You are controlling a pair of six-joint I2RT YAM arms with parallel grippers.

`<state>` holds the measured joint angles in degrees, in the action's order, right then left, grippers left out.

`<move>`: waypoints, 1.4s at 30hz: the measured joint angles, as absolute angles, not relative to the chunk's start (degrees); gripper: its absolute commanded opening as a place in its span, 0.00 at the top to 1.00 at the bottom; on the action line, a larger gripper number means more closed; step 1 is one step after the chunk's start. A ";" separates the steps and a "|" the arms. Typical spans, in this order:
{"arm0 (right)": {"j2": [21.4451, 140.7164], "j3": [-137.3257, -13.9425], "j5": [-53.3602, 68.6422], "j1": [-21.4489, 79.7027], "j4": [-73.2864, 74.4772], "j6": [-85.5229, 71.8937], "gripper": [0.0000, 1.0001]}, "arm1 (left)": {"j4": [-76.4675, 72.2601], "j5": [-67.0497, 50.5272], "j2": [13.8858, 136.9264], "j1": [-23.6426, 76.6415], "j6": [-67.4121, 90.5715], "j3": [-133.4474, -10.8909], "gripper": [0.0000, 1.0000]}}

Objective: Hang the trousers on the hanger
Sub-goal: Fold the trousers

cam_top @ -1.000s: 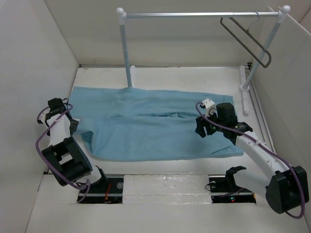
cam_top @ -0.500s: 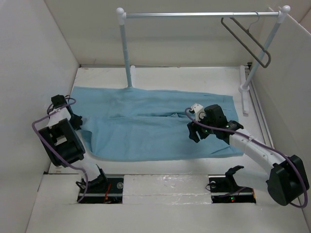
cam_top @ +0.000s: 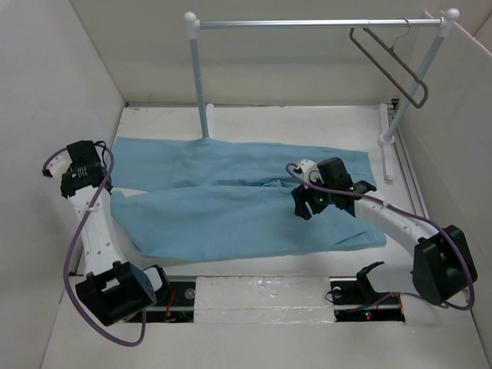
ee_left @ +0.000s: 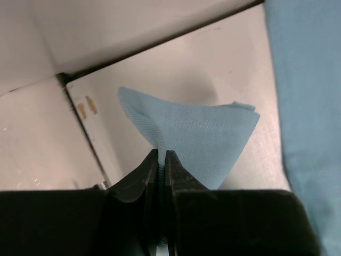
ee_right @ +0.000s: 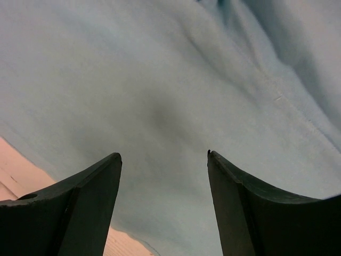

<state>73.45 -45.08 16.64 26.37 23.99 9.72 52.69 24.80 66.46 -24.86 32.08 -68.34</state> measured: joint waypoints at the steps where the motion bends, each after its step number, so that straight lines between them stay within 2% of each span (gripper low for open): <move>1: 73.95 -45.71 16.86 25.91 23.99 9.89 0.29 | 53.91 25.45 66.54 -24.45 32.34 -68.36 1.00; 6: 77.58 -48.95 17.30 23.05 24.03 10.96 0.28 | 55.22 25.78 72.86 -24.01 32.45 -70.06 1.00; 9: 80.77 -52.12 17.21 22.06 24.08 11.27 0.28 | 53.32 23.51 85.84 -23.11 32.86 -78.56 1.00; 12: 82.37 -54.72 16.91 22.65 24.03 11.35 0.28 | 50.96 25.19 102.98 -17.87 32.95 -93.21 1.00; 13: 82.50 -55.31 16.71 23.09 24.03 11.35 0.27 | 50.72 26.13 108.31 -15.55 32.91 -98.02 0.92; 15: 82.54 -56.23 16.51 24.21 24.08 11.33 0.26 | 50.06 27.86 118.19 -10.35 32.75 -107.09 0.82; 17: 82.52 -56.86 16.45 25.58 24.08 11.33 0.26 | 50.11 28.62 125.49 -6.15 32.25 -112.42 0.57; 19: 82.46 -57.21 16.40 26.94 24.27 11.35 0.25 | 49.58 28.29 128.51 -2.50 31.40 -111.85 0.41; 22: 82.32 -57.78 16.10 29.08 25.32 11.35 0.25 | 47.86 26.83 126.41 -0.30 30.52 -104.75 0.34; 24: 82.06 -57.82 15.97 30.30 25.74 11.35 0.27 | 46.22 25.56 121.95 -0.73 30.35 -98.98 0.33; 26: 81.78 -57.82 15.75 30.98 26.13 11.35 0.30 | 44.82 24.62 114.61 -2.00 30.41 -93.49 0.34; 27: 81.54 -57.82 15.49 31.16 26.37 11.35 0.46 | 43.75 24.47 110.24 -2.74 30.57 -91.02 0.35; 28: 81.28 -57.78 15.33 31.18 26.48 11.53 0.63 | 42.17 24.14 105.10 -3.75 30.81 -88.31 0.48; 29: 80.82 -57.60 15.20 31.18 26.46 11.33 0.76 | 40.88 23.73 99.74 -4.78 31.35 -85.73 0.73; 30: 80.23 -57.23 15.00 31.20 26.28 11.07 0.96 | 38.79 23.35 94.30 -5.89 31.99 -82.89 0.97; 31: 79.44 -56.69 14.76 31.18 26.11 10.85 1.00 | 36.62 22.72 89.14 -6.98 32.49 -79.99 1.00; 35: 76.34 -54.72 14.09 31.14 26.26 10.28 0.99 | 31.94 18.15 73.78 -14.57 32.95 -67.99 1.00; 36: 76.05 -54.65 13.98 31.09 26.26 10.31 0.92 | 31.57 17.06 72.44 -16.91 33.10 -65.91 1.00; 37: 75.88 -54.65 13.96 31.09 26.26 10.35 0.78 | 31.09 14.72 72.40 -20.71 33.10 -62.96 0.65; 38: 75.85 -54.65 13.89 31.09 26.20 10.48 0.78 | 31.09 14.66 72.44 -20.91 33.12 -62.83 0.65; 39: 75.77 -54.63 13.93 31.07 26.22 10.59 0.66 | 30.68 13.47 73.80 -23.22 32.49 -61.78 0.57; 42: 75.46 -54.57 14.00 31.07 26.24 11.18 0.55 | 29.10 8.03 81.58 -28.45 31.62 -59.31 0.56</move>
<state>75.46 -54.57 14.00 31.07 26.24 11.18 29.10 8.03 81.58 -28.45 31.62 -59.31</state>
